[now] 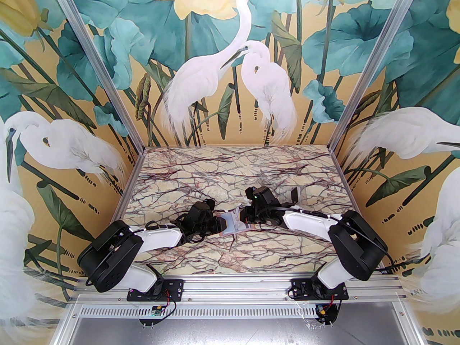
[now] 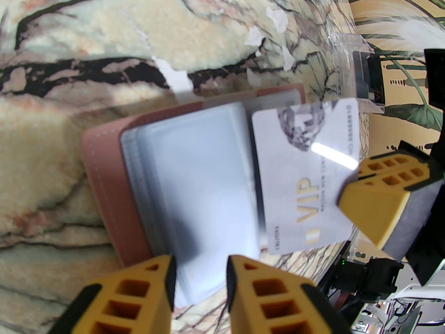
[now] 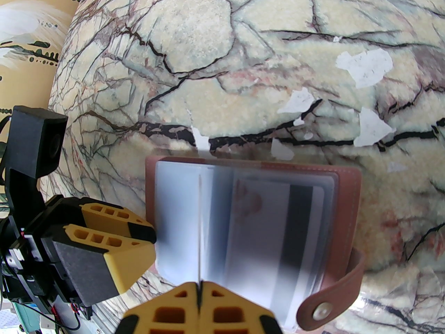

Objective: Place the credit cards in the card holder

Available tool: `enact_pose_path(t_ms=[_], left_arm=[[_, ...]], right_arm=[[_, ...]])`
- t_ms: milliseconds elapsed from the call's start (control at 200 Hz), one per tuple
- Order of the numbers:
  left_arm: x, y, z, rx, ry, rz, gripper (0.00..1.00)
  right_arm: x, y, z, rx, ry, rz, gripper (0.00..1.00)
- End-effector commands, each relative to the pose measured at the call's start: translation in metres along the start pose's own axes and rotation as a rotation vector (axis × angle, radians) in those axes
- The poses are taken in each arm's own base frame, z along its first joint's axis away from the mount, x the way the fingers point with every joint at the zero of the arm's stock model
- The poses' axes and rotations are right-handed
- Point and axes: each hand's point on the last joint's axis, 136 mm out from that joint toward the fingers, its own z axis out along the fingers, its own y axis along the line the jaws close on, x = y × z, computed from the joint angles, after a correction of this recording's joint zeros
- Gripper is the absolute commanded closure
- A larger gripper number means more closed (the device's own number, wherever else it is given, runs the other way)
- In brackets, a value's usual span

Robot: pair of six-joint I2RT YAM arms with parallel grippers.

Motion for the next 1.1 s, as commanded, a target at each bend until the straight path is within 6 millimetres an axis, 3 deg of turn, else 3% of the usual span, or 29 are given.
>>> enact_pose_path(t_ms=[0,1095], left_arm=[[-0.005,0.008,0.003,-0.031,-0.022,-0.012,0.68],[0.000,0.023,0.004,-0.083,-0.024,-0.024,0.69]], right_arm=[[0.001,-0.004,0.007,0.004,-0.014,0.012,1.00],[0.017,-0.020,0.015,0.032,0.019,0.086,1.00]])
